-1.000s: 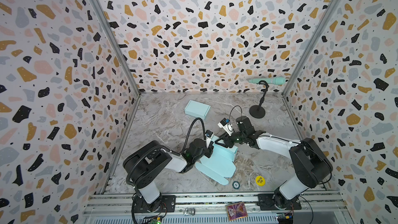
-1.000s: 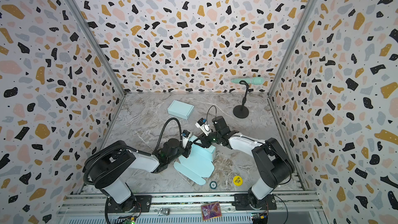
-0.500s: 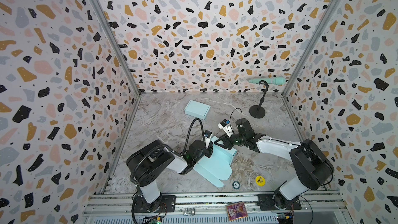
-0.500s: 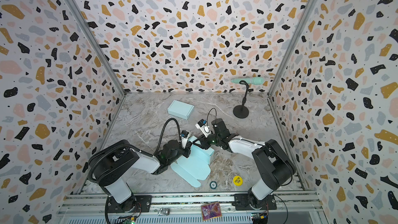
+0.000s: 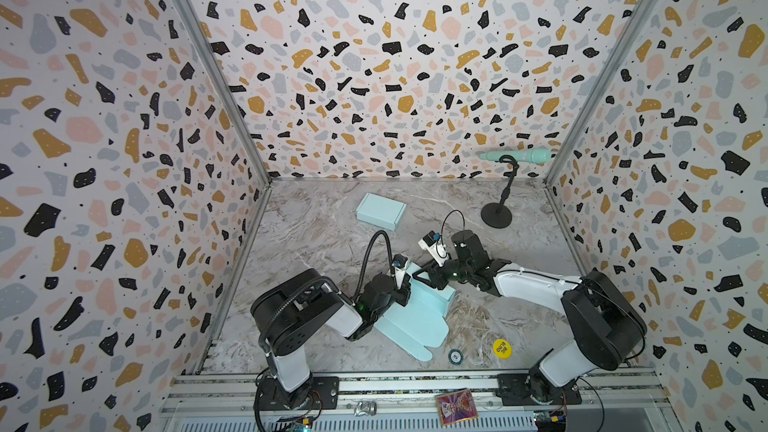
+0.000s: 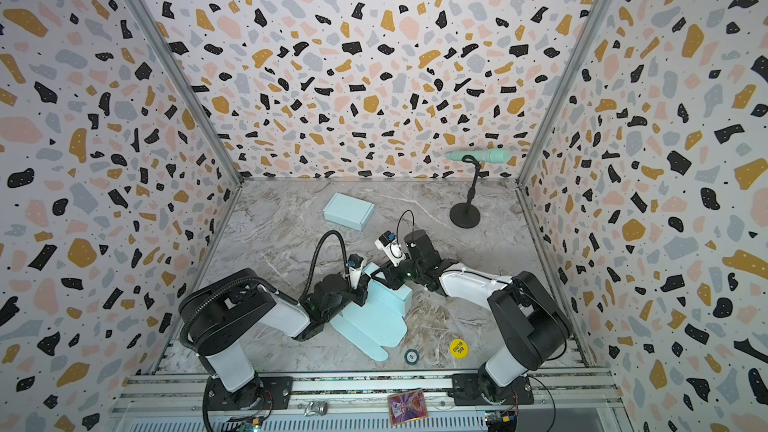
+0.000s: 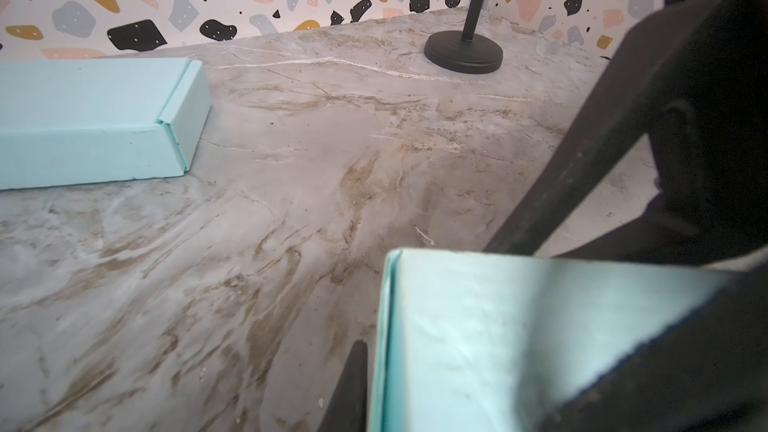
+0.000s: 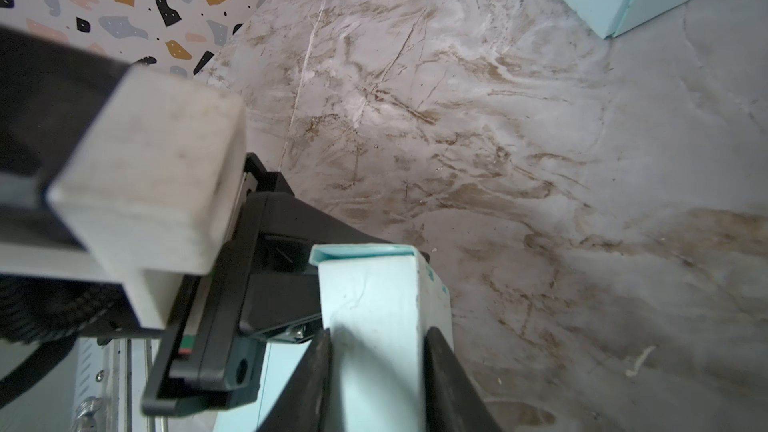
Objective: Fold the paper box
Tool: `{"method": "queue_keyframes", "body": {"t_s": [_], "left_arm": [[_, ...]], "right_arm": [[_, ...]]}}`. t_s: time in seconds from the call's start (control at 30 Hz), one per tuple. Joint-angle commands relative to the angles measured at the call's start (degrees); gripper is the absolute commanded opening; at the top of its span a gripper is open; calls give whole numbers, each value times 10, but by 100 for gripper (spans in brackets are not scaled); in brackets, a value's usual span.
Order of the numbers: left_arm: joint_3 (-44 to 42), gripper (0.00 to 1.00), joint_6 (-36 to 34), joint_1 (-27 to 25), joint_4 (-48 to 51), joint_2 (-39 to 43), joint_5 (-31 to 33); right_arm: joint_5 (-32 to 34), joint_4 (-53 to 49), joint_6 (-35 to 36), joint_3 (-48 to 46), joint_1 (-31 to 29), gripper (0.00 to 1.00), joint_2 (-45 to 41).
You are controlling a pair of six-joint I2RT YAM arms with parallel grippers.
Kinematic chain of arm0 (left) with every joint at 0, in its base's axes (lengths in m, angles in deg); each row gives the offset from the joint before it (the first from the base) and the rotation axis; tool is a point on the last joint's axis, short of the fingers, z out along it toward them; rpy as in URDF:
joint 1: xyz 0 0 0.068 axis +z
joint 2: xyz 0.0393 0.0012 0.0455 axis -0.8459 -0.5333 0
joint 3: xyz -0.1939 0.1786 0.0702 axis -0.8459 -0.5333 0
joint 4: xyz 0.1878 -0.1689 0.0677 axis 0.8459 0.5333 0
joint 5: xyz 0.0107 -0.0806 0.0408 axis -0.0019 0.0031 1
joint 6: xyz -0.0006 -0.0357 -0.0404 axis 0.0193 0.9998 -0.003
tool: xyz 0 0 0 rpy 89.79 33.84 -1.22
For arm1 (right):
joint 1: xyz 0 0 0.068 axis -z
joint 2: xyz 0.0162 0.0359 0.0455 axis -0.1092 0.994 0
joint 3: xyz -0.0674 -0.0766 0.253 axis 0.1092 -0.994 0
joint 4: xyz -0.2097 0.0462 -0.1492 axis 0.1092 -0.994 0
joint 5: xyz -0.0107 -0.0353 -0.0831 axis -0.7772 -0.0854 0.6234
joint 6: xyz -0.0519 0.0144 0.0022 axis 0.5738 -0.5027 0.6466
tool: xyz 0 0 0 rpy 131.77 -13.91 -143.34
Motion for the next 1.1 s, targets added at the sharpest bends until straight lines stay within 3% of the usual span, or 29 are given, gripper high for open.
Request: {"method": "queue_keyframes", "body": {"t_s": [0.0,0.43,0.83,1.07], "left_arm": [[-12,19,3,-5,0,3,8],[-7,18,10,-9,-18,-16,13],[-10,4,11,-11,-32,-32,50],[-26,20,25,-12,-39,-19,35]], "right_arm": [[-20,-48,-2,-3,-20,36,-15],[-1,-47,-6,-3,-40,35,-13],[15,-38,-21,-7,-62,34,-10],[43,-48,-20,-14,-66,33,-22]]}}
